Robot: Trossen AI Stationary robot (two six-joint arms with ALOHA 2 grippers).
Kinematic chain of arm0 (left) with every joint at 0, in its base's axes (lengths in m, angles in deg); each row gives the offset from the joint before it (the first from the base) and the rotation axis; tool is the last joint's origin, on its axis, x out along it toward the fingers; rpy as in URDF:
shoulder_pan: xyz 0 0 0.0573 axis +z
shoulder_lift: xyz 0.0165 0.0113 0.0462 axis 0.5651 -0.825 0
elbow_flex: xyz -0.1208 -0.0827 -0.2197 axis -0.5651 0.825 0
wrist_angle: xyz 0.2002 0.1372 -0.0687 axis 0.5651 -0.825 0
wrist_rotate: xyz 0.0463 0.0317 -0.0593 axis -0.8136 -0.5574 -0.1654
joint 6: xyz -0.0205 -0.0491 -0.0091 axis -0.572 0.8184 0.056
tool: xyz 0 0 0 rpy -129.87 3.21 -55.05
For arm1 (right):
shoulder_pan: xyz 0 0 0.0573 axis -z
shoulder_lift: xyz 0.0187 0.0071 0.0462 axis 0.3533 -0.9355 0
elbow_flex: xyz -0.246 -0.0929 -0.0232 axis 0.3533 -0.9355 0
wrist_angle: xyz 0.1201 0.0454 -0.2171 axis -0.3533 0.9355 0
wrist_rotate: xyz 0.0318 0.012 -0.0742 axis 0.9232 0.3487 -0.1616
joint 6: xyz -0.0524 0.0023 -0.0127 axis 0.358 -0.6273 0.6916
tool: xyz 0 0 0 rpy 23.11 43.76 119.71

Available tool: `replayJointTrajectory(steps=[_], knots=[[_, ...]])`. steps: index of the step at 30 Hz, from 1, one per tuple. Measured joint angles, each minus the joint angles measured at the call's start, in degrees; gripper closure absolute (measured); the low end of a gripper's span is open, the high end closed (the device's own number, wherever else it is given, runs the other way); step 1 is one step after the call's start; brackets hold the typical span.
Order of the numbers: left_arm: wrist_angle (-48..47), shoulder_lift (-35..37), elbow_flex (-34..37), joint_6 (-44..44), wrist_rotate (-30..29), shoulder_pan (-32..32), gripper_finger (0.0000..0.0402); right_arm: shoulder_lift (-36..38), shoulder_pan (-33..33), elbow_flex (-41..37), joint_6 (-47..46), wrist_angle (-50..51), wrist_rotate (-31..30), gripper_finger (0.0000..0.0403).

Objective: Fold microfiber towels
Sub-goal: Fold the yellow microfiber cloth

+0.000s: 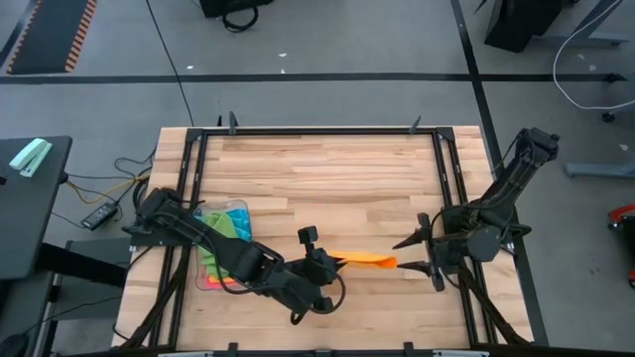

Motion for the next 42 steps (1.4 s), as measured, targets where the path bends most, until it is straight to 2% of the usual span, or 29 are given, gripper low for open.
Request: replayJointTrajectory(steps=[4, 10, 14, 18, 23, 26, 30, 33, 37, 42], knots=[[0.4, 1.5, 0.0, -0.5, -0.1, -0.6, 0.0381, 1.5, 0.3, 0.0, -3.0, 5.7, 0.4, 0.0150], [2.2, 3.0, 0.0, -2.8, -0.2, -1.2, 0.0392, -1.0, 2.9, -0.1, -6.3, 9.0, 0.6, 0.0096], [4.2, 3.3, 0.0, -3.9, -1.3, -1.3, 0.0381, -4.5, 4.6, -0.1, -4.5, 5.5, 2.9, 0.0086], [6.0, 3.3, 0.0, -6.0, -2.6, -1.2, 0.0392, -7.8, 5.6, -0.1, -2.5, -1.1, 7.5, 0.0086], [8.3, 3.3, 0.0, -6.9, -4.9, -0.9, 0.0384, -10.8, 5.6, -0.1, -0.7, -8.3, 7.9, 0.0086], [9.4, 3.4, 0.0, -7.2, -8.6, -0.9, 0.0382, -11.9, 5.1, 0.0, -0.2, -10.2, 5.6, 0.0089], [8.8, 3.4, 0.0, -6.4, -14.5, -0.5, 0.0393, -12.0, 3.9, 0.0, 1.0, -8.9, -1.9, 0.0096], [8.8, 3.4, 0.0, -5.4, -18.0, 0.4, 0.0388, -12.0, 3.2, 0.0, 4.3, -7.2, -5.1, 0.0099], [9.0, 3.4, 0.0, -3.6, -18.4, 2.1, 0.0378, -13.7, 3.4, 0.0, 8.2, -7.5, -5.8, 0.0104], [10.8, 3.4, 0.0, -3.2, -18.3, 3.5, 0.0393, -18.4, 3.4, 0.0, 15.1, -12.7, -12.8, 0.0113]])
